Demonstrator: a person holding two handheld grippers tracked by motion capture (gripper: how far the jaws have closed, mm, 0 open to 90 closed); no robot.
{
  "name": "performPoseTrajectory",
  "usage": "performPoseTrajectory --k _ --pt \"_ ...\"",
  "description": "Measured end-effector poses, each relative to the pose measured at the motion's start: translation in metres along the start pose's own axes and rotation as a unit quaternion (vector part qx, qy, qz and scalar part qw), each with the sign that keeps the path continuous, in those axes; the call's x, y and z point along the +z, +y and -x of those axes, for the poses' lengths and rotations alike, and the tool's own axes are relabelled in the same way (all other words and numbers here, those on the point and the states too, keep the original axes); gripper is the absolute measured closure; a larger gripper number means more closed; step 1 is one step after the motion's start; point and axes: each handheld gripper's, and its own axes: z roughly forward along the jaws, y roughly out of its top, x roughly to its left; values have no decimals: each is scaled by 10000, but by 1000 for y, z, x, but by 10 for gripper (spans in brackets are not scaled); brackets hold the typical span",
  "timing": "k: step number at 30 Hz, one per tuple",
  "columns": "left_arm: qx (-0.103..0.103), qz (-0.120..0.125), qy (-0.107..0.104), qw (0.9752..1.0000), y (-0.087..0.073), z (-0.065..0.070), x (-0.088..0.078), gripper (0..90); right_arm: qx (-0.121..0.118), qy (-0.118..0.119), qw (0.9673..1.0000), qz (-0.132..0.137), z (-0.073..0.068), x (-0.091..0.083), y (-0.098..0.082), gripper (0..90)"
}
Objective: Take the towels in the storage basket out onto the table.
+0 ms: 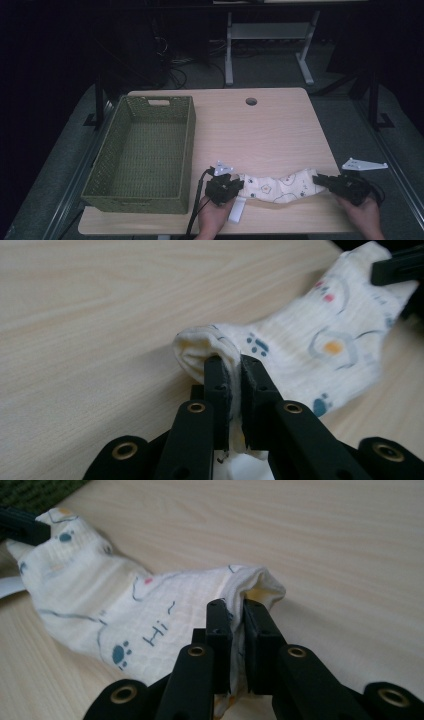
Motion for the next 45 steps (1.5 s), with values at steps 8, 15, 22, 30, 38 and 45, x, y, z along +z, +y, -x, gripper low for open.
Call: performPoseTrajectory --k 8,15,22,30,38,45 --pt "-22 403 -261 9988 4 10 -32 832 -141 232 9993 251 3 -8 38 824" --pt "-41 868 -271 9958 10 11 -60 833 -158 442 9982 374 4 -6 65 824" --pt "63 1223 -247 9922 16 14 -85 833 -148 780 9959 424 8 1 93 824" --pt "186 1347 -144 9906 18 10 -104 832 -353 982 9936 434 0 15 126 823" --pt "179 1469 -86 9889 20 4 -120 832 -551 1047 9921 407 -10 33 149 824" --pt "189 1530 -29 9880 20 -2 -133 833 -769 1108 9901 380 -22 47 172 824"
